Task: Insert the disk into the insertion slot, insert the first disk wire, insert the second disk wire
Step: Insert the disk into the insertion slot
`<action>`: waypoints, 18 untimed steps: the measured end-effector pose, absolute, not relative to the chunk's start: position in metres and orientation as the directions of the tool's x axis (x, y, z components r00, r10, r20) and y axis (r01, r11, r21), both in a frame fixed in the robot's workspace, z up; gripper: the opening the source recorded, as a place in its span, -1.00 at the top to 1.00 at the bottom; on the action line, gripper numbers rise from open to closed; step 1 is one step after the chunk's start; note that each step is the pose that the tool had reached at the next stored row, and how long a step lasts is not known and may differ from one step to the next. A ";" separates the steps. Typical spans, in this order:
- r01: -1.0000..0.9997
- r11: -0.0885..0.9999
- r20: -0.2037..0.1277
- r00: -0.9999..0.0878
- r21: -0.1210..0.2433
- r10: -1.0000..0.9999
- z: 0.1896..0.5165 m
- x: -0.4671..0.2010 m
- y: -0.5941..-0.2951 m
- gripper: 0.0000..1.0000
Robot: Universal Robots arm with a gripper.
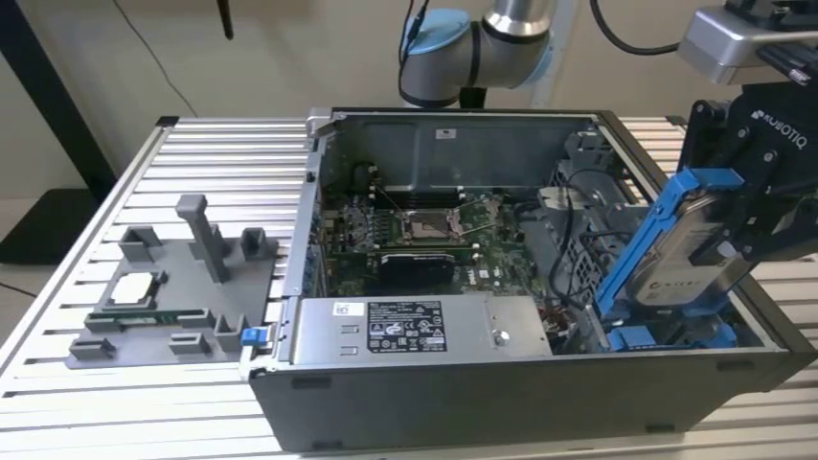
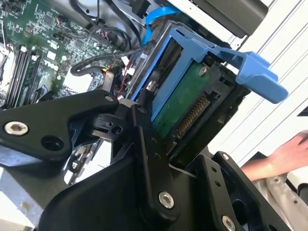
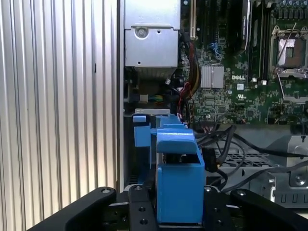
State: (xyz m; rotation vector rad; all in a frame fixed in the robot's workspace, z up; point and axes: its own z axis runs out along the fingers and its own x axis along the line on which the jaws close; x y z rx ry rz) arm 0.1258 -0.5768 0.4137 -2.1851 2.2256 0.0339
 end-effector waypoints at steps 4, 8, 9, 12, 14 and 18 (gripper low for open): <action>-1.000 0.018 -0.031 -0.018 0.000 -0.999 0.411 0.127 -0.577 1.00; -1.000 0.018 -0.032 -0.018 0.000 -0.999 0.408 0.127 -0.577 1.00; -1.000 0.018 -0.032 -0.018 0.000 -0.999 0.407 0.127 -0.577 1.00; -1.000 0.018 -0.032 -0.018 0.000 -0.999 0.404 0.127 -0.577 1.00; -1.000 0.018 -0.033 -0.018 0.000 -0.999 0.402 0.127 -0.577 1.00; -1.000 0.018 -0.033 -0.018 0.000 -0.999 0.395 0.127 -0.577 1.00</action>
